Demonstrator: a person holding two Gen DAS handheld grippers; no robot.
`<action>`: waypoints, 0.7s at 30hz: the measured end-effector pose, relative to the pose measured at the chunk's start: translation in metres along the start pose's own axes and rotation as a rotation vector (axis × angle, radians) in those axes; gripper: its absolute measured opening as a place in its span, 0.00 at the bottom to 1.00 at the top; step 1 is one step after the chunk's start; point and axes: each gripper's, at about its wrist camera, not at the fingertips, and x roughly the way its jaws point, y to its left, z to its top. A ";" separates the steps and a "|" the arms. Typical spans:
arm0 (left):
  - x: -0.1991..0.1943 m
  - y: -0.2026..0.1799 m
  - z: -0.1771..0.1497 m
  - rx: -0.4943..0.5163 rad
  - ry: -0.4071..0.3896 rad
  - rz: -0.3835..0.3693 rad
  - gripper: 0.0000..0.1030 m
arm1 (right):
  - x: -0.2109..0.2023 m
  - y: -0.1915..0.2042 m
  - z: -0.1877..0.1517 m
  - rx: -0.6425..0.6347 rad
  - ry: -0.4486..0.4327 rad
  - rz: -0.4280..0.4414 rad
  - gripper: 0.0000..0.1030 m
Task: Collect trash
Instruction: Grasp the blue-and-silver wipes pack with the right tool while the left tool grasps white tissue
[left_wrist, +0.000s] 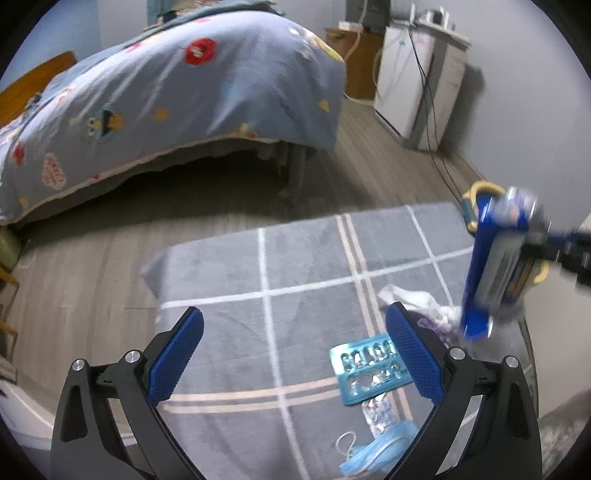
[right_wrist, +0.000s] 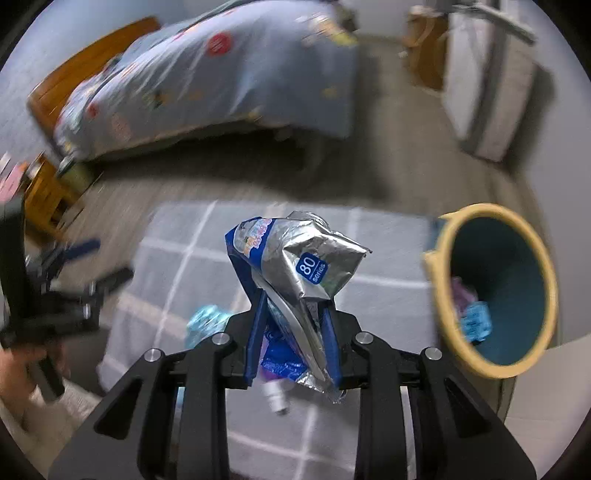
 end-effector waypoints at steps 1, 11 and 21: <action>0.009 -0.007 -0.001 0.015 0.017 -0.005 0.95 | 0.001 -0.009 0.002 0.021 -0.010 -0.020 0.27; 0.062 -0.072 -0.003 0.142 0.092 -0.087 0.95 | 0.022 -0.060 0.006 0.119 0.008 -0.086 0.27; 0.108 -0.101 0.000 0.104 0.116 -0.238 0.94 | 0.028 -0.085 0.002 0.173 0.034 -0.097 0.27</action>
